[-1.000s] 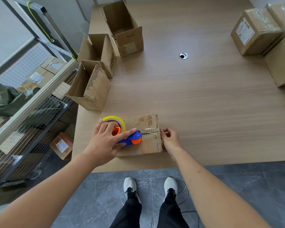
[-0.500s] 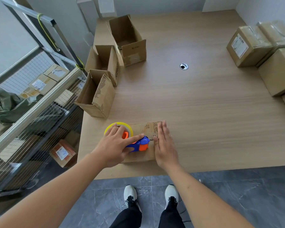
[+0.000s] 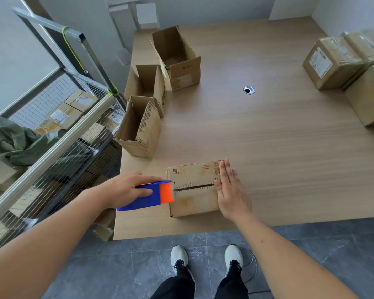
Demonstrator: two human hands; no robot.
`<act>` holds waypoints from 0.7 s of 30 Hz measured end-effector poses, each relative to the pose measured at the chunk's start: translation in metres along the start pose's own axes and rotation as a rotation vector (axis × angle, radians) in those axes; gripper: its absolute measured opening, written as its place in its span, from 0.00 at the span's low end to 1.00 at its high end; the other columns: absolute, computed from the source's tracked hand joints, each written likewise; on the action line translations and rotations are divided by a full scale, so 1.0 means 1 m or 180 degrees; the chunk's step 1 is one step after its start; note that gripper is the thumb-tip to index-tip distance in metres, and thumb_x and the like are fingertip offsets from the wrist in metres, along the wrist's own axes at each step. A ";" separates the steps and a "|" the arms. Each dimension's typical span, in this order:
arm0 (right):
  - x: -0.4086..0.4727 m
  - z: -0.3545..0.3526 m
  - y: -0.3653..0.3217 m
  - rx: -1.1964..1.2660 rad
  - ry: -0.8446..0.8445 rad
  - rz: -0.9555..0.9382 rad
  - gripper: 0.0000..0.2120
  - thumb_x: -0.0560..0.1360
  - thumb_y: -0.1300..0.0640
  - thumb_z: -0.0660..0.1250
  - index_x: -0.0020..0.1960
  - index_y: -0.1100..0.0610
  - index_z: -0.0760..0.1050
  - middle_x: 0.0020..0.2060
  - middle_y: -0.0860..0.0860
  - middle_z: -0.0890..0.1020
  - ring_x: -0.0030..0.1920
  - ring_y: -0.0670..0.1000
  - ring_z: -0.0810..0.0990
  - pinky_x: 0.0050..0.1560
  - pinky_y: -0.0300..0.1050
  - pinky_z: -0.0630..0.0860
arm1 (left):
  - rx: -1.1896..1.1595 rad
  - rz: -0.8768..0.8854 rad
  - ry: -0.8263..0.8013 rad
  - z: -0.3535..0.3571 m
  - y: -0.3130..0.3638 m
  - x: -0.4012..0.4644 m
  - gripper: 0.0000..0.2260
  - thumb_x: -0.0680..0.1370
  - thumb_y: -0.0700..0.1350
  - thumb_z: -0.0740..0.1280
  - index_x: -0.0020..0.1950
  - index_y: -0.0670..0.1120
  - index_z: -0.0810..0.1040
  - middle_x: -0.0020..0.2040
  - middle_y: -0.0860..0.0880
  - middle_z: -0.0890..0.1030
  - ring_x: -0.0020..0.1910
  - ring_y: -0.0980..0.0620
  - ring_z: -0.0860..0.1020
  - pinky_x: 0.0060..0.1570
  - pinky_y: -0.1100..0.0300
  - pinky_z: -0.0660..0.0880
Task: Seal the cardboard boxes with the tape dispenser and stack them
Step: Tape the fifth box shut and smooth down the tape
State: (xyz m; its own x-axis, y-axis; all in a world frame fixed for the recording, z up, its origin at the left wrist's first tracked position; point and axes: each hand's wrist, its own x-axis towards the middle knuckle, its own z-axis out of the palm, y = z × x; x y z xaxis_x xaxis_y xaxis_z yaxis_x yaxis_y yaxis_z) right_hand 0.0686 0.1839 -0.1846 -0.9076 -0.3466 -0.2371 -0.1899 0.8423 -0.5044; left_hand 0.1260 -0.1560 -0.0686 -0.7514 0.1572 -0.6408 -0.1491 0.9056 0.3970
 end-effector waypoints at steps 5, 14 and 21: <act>0.003 0.002 0.001 -0.0284 0.0183 -0.0056 0.29 0.84 0.39 0.38 0.83 0.44 0.41 0.81 0.39 0.39 0.82 0.54 0.51 0.78 0.57 0.60 | -0.0901 -0.0239 -0.0275 0.022 -0.019 0.008 0.17 0.83 0.57 0.61 0.68 0.78 0.67 0.66 0.59 0.73 0.64 0.53 0.72 0.68 0.47 0.66; 0.008 0.025 -0.060 -0.0802 0.0488 -0.0392 0.28 0.85 0.40 0.43 0.83 0.45 0.47 0.83 0.46 0.47 0.82 0.53 0.44 0.80 0.62 0.42 | -0.1673 0.0055 -0.0284 0.044 0.000 0.021 0.18 0.81 0.53 0.63 0.67 0.72 0.73 0.66 0.58 0.77 0.63 0.53 0.75 0.70 0.49 0.67; 0.016 0.031 -0.054 -0.1007 0.0251 -0.0253 0.29 0.84 0.37 0.41 0.83 0.42 0.46 0.83 0.46 0.46 0.82 0.53 0.41 0.80 0.61 0.42 | -0.1960 0.0159 -0.0337 0.054 -0.016 0.021 0.20 0.80 0.54 0.64 0.71 0.68 0.72 0.66 0.62 0.78 0.63 0.58 0.76 0.63 0.59 0.70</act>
State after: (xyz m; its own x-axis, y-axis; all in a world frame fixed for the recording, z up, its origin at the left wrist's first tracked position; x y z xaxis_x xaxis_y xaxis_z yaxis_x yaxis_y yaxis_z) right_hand 0.0759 0.1196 -0.1866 -0.9090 -0.3938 -0.1361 -0.3570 0.9045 -0.2331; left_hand 0.1475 -0.1461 -0.1239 -0.7040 0.2602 -0.6608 -0.4822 0.5080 0.7137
